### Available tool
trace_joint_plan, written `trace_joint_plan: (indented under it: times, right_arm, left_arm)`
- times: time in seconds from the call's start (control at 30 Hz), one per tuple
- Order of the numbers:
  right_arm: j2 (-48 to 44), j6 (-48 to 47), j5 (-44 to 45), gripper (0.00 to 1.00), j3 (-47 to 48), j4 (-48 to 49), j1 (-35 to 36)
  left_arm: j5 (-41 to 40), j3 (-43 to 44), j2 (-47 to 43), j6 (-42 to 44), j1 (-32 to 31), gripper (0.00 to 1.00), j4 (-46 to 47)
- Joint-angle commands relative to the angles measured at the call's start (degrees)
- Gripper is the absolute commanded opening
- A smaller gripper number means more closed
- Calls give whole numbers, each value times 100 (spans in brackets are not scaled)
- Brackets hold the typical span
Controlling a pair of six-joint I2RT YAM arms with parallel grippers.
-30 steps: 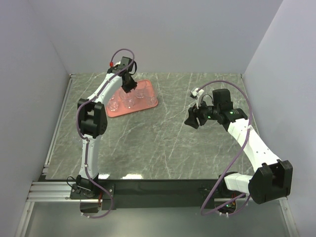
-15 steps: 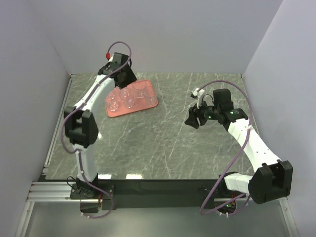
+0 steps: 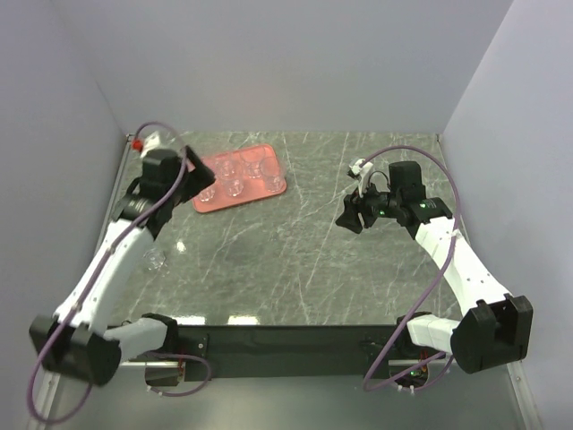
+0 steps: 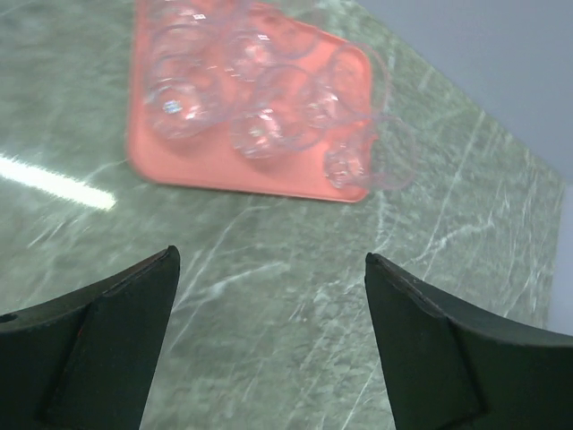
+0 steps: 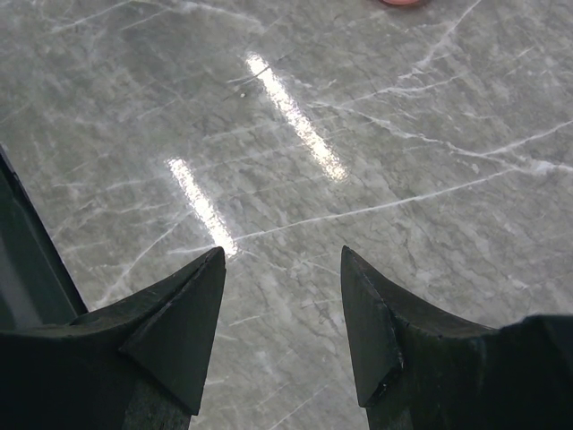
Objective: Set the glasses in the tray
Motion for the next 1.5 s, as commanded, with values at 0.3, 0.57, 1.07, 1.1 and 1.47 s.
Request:
trace_joint_plan:
  times: [0.3, 0.57, 1.07, 1.1, 1.47]
  right_arm:
    - [-206, -79, -172, 61, -21, 25, -61]
    - [-268, -79, -163, 62, -39, 25, -87]
    - [-268, -79, -189, 61, -47, 42, -157]
    - [-268, -79, -189, 61, -47, 33, -157]
    - [-250, -79, -207, 61, -47, 42, -157]
  left_arm:
    - [-825, -1548, -1203, -1742, 1431, 89, -1703]
    - [-745, -1522, -500, -1768, 1845, 85, -1625]
    - [-807, -1101, 424, -1470, 2109, 70, -1792]
    - [-737, -1056, 363, -1400, 2100, 70, -1783]
    - [-1000, -801, -61, -564, 2206, 77, -1519]
